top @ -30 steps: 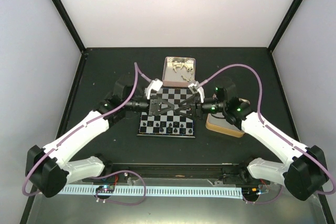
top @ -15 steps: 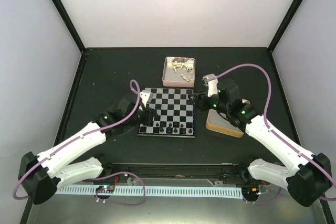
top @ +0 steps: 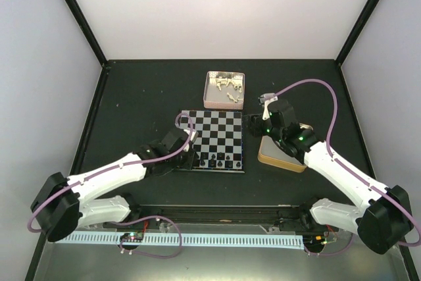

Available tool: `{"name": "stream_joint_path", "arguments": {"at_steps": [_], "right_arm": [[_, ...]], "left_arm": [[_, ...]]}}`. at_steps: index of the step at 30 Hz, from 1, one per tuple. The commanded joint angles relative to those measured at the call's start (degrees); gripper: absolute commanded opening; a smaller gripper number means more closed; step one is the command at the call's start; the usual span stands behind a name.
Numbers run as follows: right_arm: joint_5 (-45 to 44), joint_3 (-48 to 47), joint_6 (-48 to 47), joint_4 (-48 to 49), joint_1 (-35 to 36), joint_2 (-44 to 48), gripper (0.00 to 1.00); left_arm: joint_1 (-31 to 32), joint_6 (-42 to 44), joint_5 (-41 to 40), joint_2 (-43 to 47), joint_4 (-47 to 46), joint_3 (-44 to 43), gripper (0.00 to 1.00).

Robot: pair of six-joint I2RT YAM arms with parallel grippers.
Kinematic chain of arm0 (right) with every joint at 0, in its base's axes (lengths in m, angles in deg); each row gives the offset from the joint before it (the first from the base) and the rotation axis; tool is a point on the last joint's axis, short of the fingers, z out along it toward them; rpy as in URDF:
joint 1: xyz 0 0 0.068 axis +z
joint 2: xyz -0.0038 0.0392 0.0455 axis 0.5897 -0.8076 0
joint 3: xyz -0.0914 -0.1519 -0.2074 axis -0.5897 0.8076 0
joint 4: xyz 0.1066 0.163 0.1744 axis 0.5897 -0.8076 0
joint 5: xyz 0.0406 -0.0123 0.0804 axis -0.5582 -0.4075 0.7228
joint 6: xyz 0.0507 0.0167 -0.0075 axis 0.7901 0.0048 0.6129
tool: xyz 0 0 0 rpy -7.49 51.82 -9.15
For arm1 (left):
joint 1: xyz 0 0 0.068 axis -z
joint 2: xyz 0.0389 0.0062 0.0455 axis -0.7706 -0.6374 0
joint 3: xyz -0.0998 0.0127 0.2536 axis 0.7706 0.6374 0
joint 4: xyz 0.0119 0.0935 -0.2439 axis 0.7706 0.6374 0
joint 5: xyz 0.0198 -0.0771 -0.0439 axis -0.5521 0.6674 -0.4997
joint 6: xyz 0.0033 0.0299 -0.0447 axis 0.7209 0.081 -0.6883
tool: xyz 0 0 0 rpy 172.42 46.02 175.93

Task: Set up the chess pieces on the board
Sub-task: Place the chess piece on the chessboard.

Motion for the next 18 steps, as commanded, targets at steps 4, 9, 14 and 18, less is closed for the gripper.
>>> {"name": "stream_joint_path", "arguments": {"at_steps": [4, 9, 14, 18], "right_arm": [[-2.9, -0.4, 0.3, -0.4, -0.5, -0.3, 0.7], [-3.1, -0.2, 0.4, -0.4, -0.6, -0.5, 0.7], [-3.2, 0.0, 0.5, -0.6, -0.6, -0.5, 0.7], [-3.2, 0.1, 0.4, -0.7, -0.6, -0.5, 0.7]], "left_arm": [[0.8, 1.0, -1.1, -4.0, -5.3, 2.2, 0.03], [0.9, 1.2, -1.9, -6.0, -6.8, 2.8, 0.04], [0.9, 1.5, -1.4, -7.2, -8.3, 3.3, 0.05], [0.9, 1.8, -2.0, -7.5, -8.8, 3.9, 0.07]]}}
